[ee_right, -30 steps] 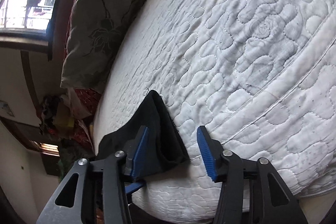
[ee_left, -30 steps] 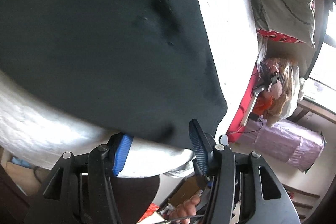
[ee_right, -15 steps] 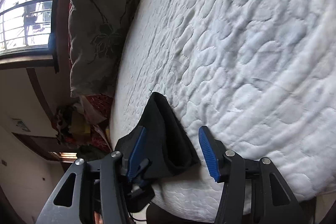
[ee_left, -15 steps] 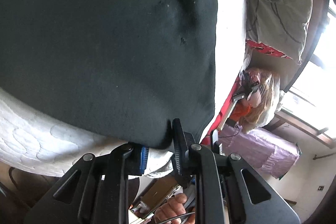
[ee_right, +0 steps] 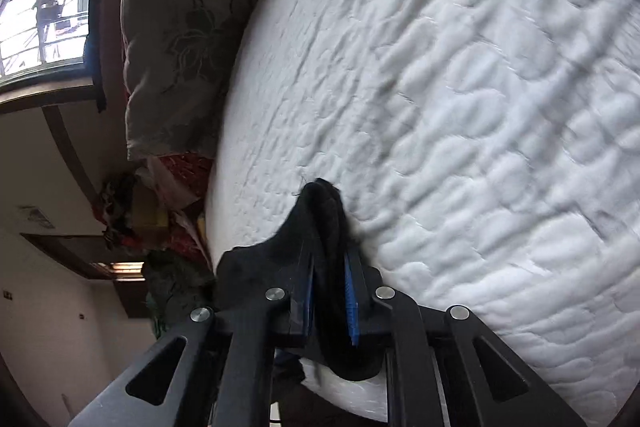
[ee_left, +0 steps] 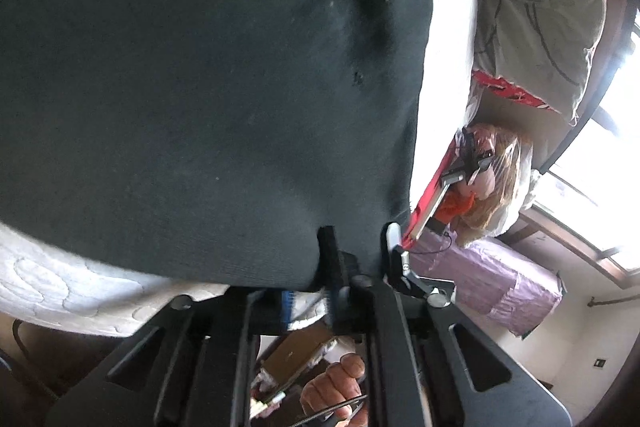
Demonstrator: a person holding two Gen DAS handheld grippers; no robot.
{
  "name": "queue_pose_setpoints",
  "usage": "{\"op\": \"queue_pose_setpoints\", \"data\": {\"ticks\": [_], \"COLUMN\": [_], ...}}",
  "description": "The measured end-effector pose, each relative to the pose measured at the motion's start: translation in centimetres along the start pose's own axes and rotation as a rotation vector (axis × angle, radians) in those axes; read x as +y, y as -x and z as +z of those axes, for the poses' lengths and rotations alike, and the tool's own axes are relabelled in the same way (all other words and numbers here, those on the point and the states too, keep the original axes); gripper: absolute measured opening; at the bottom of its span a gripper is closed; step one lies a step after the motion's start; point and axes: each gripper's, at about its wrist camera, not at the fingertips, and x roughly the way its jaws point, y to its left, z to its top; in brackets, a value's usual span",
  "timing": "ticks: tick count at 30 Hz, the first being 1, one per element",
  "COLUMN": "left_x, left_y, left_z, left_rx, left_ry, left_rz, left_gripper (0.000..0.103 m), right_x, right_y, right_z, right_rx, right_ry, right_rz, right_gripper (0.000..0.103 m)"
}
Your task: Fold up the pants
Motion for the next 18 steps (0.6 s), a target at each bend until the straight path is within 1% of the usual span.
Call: {"op": "queue_pose_setpoints", "data": {"ticks": [2,4,7,9,13,18], "left_x": [0.0,-0.4,-0.8,-0.8,-0.7,-0.6], "left_y": [0.0,0.3,0.7,1.2,2.3,4.7], "left_z": [-0.1,-0.3,-0.5,-0.6,-0.6,-0.3], "left_rx": [0.024,0.034,0.044,0.051,0.056,0.034], "left_ry": [0.011,0.0,-0.002,0.005,0.02,0.032], "left_rz": [-0.009,-0.01,-0.022,-0.042,-0.085,-0.151], "left_gripper": [0.006,0.006,0.006,0.006,0.006,0.006], "right_x": [0.6,1.6,3.4,4.6,7.2,11.4], "right_y": [0.4,0.8,1.2,1.3,1.2,-0.2], "right_z": [-0.5,-0.7,-0.9,-1.0,-1.5,-2.8], "right_rx": [-0.019,-0.03,-0.027,-0.029,-0.015,0.021], "right_ry": [0.009,0.029,0.055,0.066,0.089,0.154], "right_rz": [0.009,0.01,-0.001,-0.011,-0.001,0.013], "right_gripper": [0.012,0.012,0.012,0.012,0.012,0.013]}}
